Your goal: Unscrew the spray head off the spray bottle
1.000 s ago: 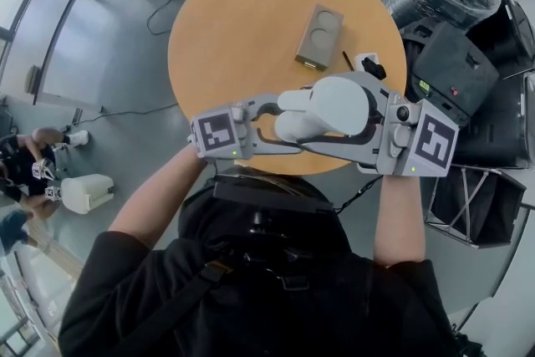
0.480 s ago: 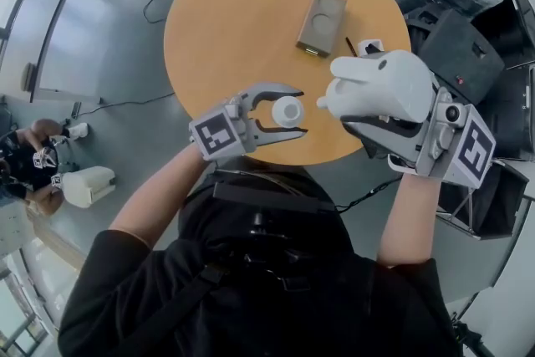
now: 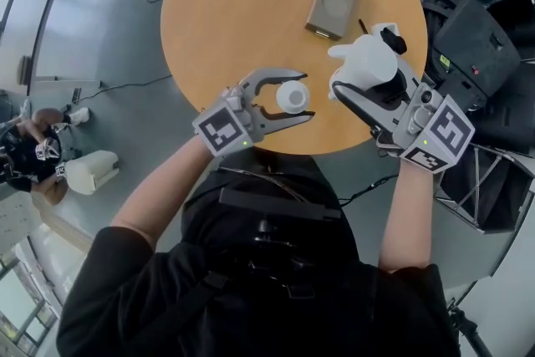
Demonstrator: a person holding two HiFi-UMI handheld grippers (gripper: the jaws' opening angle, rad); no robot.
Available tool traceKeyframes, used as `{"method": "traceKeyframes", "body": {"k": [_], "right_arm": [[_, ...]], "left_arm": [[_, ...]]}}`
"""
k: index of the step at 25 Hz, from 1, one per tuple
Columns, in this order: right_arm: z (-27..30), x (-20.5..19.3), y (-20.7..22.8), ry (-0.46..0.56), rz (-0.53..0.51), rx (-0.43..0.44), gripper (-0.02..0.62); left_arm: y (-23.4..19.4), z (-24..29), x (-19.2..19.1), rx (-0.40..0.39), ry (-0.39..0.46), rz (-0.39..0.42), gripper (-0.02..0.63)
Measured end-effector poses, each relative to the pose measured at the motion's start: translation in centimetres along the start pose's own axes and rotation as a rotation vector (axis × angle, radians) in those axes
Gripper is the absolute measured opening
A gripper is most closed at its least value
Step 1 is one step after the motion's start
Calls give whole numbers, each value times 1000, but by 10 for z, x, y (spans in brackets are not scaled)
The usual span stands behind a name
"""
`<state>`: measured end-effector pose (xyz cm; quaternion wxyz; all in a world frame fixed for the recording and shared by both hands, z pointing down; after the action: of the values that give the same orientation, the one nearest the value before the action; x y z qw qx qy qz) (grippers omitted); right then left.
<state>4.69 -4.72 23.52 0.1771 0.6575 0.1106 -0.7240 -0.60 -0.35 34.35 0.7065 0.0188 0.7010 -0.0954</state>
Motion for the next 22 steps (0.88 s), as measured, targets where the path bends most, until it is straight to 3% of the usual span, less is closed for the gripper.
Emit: {"method": "traceKeyframes", "body": {"k": [3,9,15,22], "right_arm": [[5,-46,13,-57,76,-38,230],[18,-141,34,-200,219,-75,230],[21,-207,49,-286,326,-120,231],[30,-296,60,-340,436,-150,232]], "left_arm": [[-12,0,-22,26,-42,5,308],[-39,3,-63,84,-43,-33,307],[-56,6,-103,143,-25,-39,307],[-76,13,-176,173,-86,-47,307]]}}
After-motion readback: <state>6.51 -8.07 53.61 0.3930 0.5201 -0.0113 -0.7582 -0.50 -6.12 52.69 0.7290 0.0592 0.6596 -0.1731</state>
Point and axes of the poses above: the fingertips, and each gripper's own axes: z forward along the fingers, y to its right, x out of its top, the point moved 2 cm from there along -z, backward along the fingers, and after that the axes turned 9 degrees about -z, right-handed, at the moved point
